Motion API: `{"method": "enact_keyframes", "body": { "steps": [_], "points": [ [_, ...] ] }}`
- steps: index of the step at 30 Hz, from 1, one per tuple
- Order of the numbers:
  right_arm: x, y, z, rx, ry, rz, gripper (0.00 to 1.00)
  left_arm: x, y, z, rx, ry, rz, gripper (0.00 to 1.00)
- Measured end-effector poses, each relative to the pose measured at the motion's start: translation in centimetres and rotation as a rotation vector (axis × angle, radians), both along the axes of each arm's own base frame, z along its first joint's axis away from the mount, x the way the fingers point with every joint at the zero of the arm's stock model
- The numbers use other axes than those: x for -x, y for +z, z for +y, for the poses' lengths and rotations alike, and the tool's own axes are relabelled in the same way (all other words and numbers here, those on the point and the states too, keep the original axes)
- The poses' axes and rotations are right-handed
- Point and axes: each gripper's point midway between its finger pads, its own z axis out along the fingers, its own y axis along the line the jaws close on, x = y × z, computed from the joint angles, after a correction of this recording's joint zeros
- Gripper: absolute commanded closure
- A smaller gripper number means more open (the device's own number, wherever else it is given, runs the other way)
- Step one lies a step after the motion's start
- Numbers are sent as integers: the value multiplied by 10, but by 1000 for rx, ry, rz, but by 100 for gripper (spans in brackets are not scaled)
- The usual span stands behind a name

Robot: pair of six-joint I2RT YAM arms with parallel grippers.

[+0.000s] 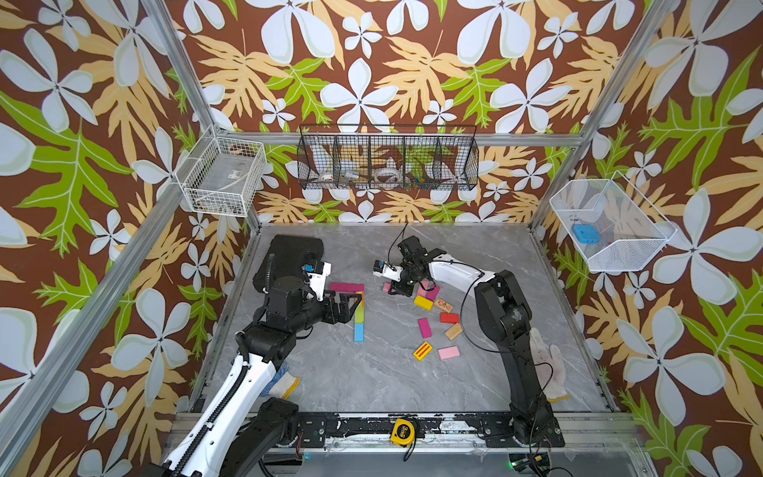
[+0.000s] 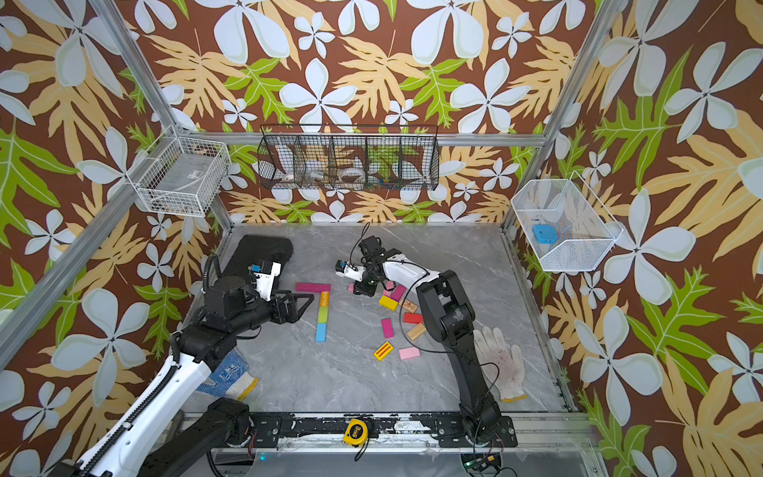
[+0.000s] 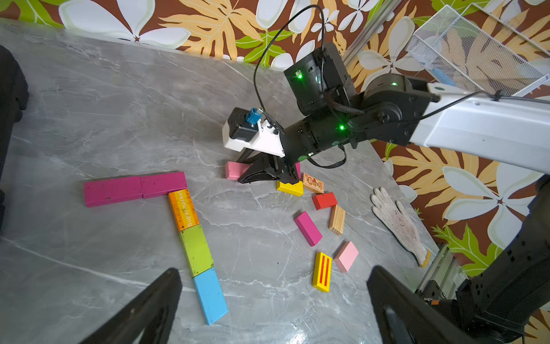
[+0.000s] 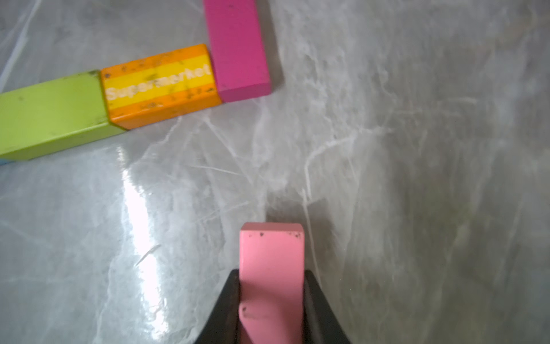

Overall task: Assemble the number 7 with building blocks
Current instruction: Move the building block to the center of the board.

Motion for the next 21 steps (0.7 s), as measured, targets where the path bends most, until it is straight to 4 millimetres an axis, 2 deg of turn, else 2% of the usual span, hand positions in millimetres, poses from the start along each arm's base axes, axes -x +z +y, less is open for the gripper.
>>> {"method": "enact_keyframes", "body": {
  "steps": [3,10,17,21],
  "points": [
    [6,-3,6,9,81,-17,75,-1,0,1,-3,6,-1,0],
    [2,-12,9,39,176,-52,75,-2,0,3,-12,20,-6,0],
    [2,-12,13,51,246,-91,74,-3,-1,5,-16,28,-7,0],
    [2,-12,13,54,261,-96,65,-3,0,5,-15,29,-10,0]
  ]
}}
